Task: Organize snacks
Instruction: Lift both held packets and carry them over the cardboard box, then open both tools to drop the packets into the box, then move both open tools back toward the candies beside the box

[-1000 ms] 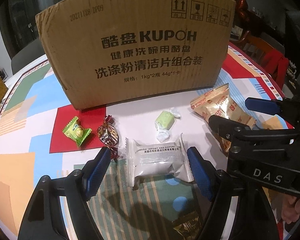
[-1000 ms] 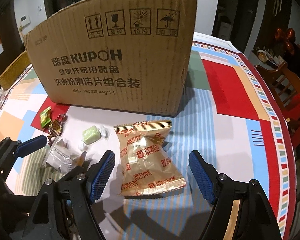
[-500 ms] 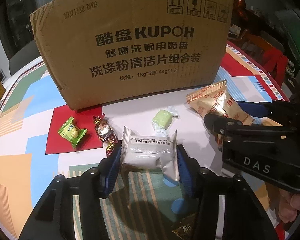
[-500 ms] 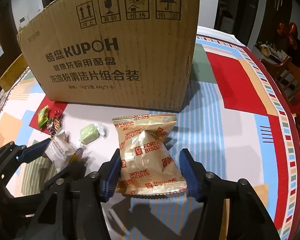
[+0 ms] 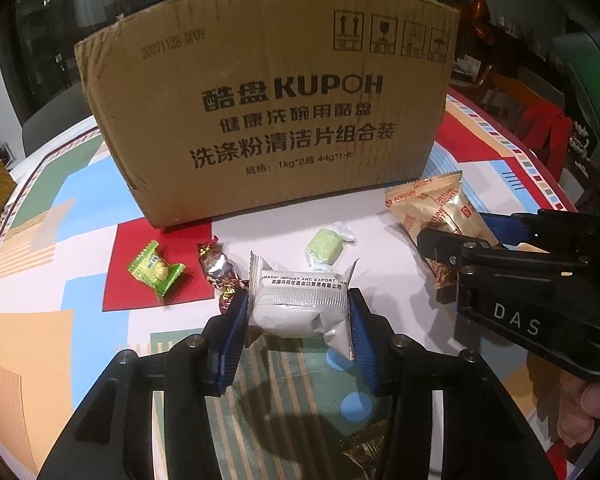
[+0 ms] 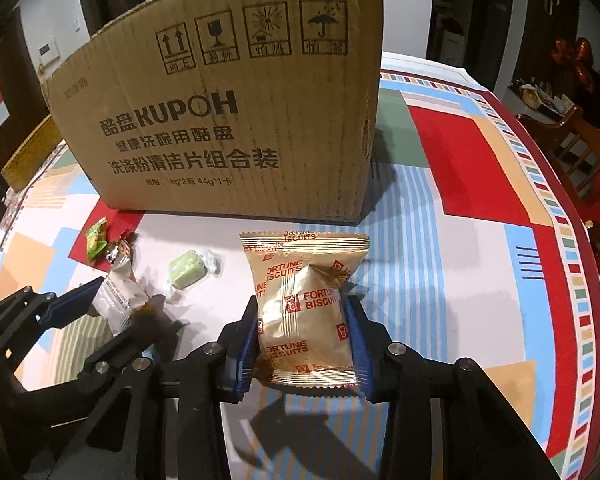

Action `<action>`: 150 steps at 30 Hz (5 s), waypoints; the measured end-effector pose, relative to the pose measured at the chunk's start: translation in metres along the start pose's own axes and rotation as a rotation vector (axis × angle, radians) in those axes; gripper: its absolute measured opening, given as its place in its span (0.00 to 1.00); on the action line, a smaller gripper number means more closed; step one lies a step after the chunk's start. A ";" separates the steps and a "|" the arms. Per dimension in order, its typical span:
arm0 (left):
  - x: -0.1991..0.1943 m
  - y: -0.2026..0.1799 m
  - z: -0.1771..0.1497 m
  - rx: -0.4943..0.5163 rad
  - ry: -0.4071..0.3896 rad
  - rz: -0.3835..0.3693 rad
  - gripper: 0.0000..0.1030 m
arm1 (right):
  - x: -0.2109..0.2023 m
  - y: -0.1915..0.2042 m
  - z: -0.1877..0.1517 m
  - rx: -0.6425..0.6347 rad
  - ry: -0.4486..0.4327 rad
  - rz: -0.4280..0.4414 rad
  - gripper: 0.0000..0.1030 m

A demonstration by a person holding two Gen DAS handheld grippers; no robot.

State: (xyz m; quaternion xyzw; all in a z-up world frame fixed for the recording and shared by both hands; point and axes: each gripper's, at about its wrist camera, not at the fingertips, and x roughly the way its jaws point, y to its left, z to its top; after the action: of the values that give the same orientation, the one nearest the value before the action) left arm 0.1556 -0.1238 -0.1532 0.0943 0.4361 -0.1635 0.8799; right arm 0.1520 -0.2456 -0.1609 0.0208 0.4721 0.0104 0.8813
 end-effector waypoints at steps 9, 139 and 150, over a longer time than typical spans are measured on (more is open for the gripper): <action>-0.021 0.004 0.004 -0.007 -0.042 0.006 0.46 | -0.022 0.007 0.002 -0.003 -0.038 -0.005 0.40; -0.068 0.080 0.152 -0.088 -0.296 0.066 0.78 | -0.091 0.018 0.143 -0.032 -0.333 -0.060 0.69; -0.082 0.080 0.145 -0.093 -0.309 0.075 0.83 | -0.106 0.018 0.135 -0.016 -0.354 -0.073 0.72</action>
State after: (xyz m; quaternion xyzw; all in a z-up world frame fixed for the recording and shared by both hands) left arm 0.2460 -0.0771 0.0013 0.0435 0.2990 -0.1226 0.9453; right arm 0.2054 -0.2353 0.0030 -0.0019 0.3099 -0.0216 0.9505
